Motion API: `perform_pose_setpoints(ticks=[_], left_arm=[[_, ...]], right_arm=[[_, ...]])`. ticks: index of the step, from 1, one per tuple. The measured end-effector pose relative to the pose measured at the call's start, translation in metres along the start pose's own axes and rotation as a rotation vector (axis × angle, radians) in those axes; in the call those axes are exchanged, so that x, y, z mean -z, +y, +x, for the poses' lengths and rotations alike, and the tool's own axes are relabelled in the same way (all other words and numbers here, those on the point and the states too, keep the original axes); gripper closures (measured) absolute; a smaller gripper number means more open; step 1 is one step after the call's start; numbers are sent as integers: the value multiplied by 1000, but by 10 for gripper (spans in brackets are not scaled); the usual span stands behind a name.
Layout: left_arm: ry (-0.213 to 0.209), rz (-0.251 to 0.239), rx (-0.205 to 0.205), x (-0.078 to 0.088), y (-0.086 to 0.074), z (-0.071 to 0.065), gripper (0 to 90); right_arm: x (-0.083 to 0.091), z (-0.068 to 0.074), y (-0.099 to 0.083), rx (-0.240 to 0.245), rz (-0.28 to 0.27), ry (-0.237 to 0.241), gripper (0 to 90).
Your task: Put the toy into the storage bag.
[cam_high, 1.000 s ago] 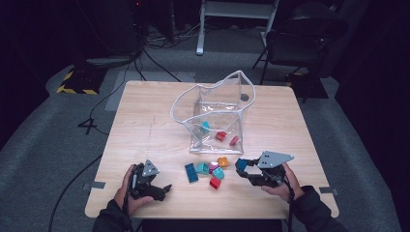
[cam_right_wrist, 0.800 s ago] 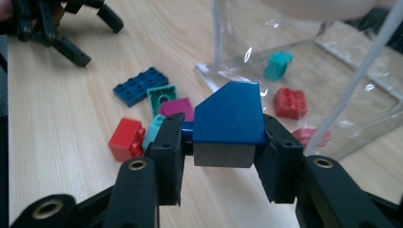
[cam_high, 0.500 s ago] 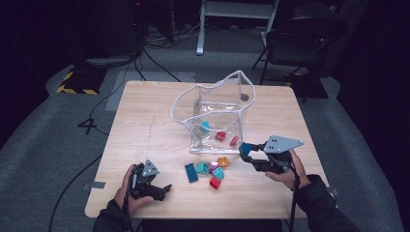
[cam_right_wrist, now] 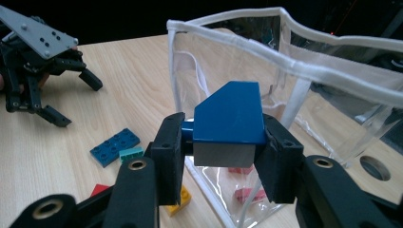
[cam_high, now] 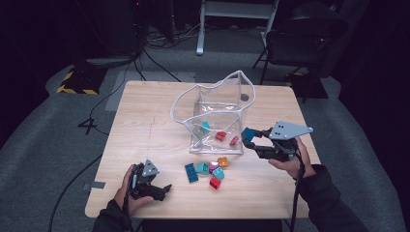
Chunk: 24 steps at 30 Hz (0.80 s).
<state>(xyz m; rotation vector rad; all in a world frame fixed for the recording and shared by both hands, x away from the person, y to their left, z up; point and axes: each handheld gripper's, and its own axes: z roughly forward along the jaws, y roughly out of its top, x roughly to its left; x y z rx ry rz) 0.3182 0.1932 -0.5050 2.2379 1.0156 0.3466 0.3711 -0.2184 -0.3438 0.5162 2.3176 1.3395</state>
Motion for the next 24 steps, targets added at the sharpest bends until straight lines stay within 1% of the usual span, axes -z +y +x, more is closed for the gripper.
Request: perform_pose_setpoints(ticks=[9, 13, 21, 24], left_arm=[[0, -1, -1, 0, 0, 0, 2], [1, 0, -1, 0, 0, 0, 2], [0, 0, 0, 0, 0, 0, 2], [0, -1, -2, 0, 0, 0, 2]], right_arm=[[3, -5, 16, 0, -16, -14, 573], [3, -7, 24, 11, -21, -20, 573], [0, -16, 41, 5, -29, -46, 573], [0, -20, 45, 3, -40, -57, 573]])
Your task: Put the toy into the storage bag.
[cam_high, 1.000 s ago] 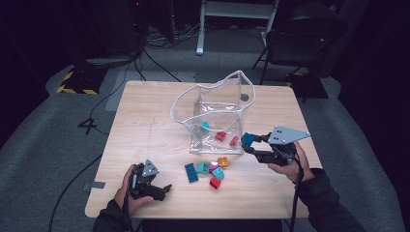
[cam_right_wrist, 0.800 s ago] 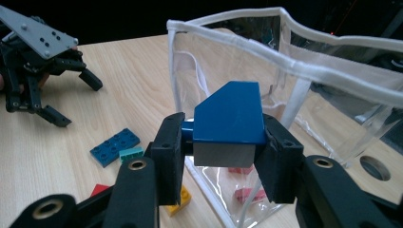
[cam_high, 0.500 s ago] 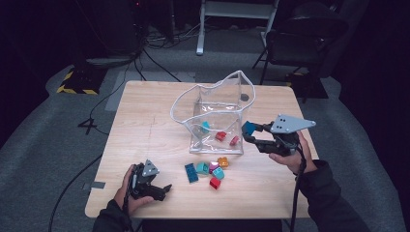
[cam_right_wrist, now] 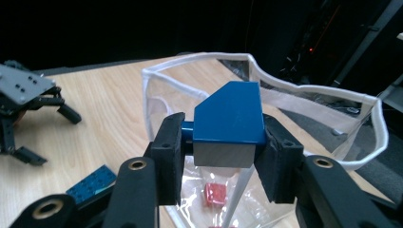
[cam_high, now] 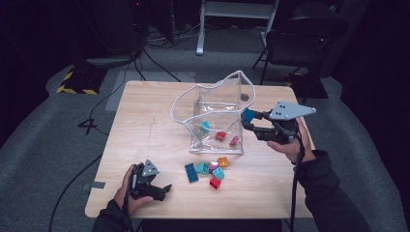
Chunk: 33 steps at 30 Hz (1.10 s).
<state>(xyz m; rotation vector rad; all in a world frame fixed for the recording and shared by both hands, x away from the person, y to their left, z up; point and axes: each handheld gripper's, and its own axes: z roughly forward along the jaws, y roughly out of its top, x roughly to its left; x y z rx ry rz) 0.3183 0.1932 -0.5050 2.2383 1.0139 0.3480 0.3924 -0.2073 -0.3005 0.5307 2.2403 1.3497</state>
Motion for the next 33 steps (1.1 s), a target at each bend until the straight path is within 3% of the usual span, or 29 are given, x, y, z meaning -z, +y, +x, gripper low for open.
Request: perform_pose_setpoints(ticks=[14, 28, 33], left_arm=[[0, 0, 0, 0, 0, 0, 2], [-4, -2, 4, 0, 0, 0, 2], [-4, -1, 5, 0, 0, 0, 3]], right_arm=[[-15, -14, 16, -17, 1, -36, 573], [-47, -35, 26, -56, 71, -105, 573], [-57, -47, 24, -92, 83, -116, 572]])
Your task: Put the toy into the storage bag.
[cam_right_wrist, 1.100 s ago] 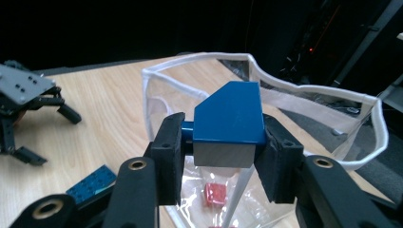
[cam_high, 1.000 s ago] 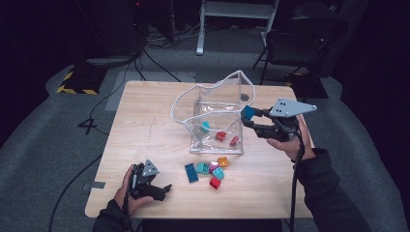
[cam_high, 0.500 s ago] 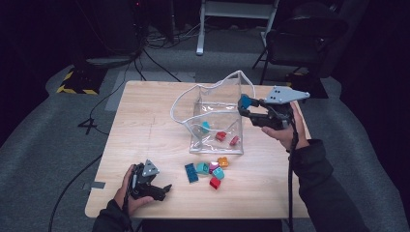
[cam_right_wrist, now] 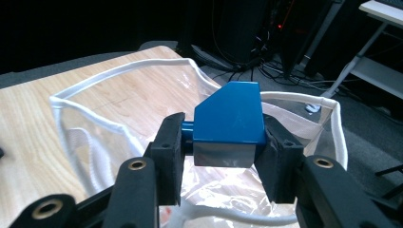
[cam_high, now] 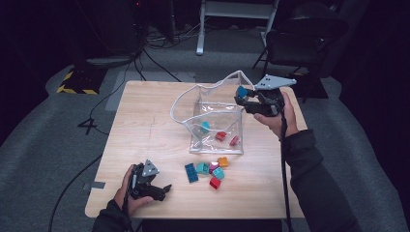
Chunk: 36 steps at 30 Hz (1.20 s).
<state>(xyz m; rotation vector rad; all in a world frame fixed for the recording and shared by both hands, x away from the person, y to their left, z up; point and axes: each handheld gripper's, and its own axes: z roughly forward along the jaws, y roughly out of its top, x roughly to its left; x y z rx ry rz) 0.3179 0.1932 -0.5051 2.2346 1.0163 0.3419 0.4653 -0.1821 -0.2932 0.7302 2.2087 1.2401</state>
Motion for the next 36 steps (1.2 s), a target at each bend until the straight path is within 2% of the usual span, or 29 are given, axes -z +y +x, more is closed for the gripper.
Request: perform_pose_setpoints(ticks=[6, 13, 16, 22, 30, 36], left_arm=[[0, 0, 0, 0, 0, 0, 3], [2, -1, -1, 0, 0, 0, 3], [2, -1, -1, 0, 0, 0, 2], [2, 1, -2, 0, 0, 0, 2], [3, 1, -2, 0, 0, 0, 2], [3, 0, -2, 0, 0, 0, 2]], right_arm=[[-12, -5, 1, -1, 26, -3, 570], [-20, -8, 0, -28, 35, -27, 547], [-23, -10, -2, -52, 34, -27, 543], [-28, -13, -5, -96, 37, -52, 457], [-22, -9, -6, -101, 14, -53, 389], [-13, -4, -8, -83, -1, -41, 321]])
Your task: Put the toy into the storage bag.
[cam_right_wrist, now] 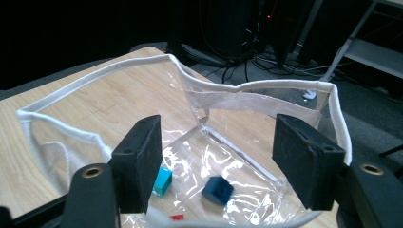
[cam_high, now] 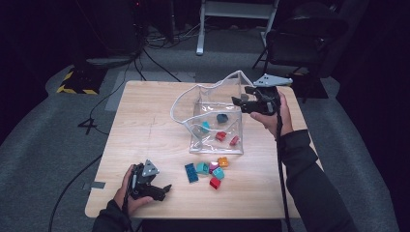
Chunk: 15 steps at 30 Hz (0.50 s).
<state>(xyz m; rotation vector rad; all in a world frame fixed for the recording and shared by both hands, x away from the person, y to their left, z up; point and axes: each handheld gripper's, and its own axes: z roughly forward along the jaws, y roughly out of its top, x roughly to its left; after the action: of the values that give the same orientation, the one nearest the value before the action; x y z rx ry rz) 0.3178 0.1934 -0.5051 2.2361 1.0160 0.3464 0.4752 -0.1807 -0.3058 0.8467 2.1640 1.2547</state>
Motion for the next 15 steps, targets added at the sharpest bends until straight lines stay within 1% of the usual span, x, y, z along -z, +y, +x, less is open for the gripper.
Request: perform_pose_setpoints(ticks=[1, 3, 7, 9, 11, 15], left_arm=[[0, 0, 0, 0, 0, 0, 3], [0, 0, 0, 0, 0, 0, 2], [0, 0, 0, 0, 0, 0, 2], [0, 0, 0, 0, 0, 0, 2], [0, 0, 0, 0, 0, 0, 2], [0, 0, 0, 0, 0, 0, 2]], right_arm=[[2, 1, -1, 3, -2, -6, 307], [7, 2, -2, 5, -6, 3, 298], [17, 3, -7, 6, -33, 21, 273], [21, 4, -9, 14, -37, 18, 263], [26, 4, -10, 8, -46, 30, 254], [36, 7, -13, 23, -57, 37, 246]])
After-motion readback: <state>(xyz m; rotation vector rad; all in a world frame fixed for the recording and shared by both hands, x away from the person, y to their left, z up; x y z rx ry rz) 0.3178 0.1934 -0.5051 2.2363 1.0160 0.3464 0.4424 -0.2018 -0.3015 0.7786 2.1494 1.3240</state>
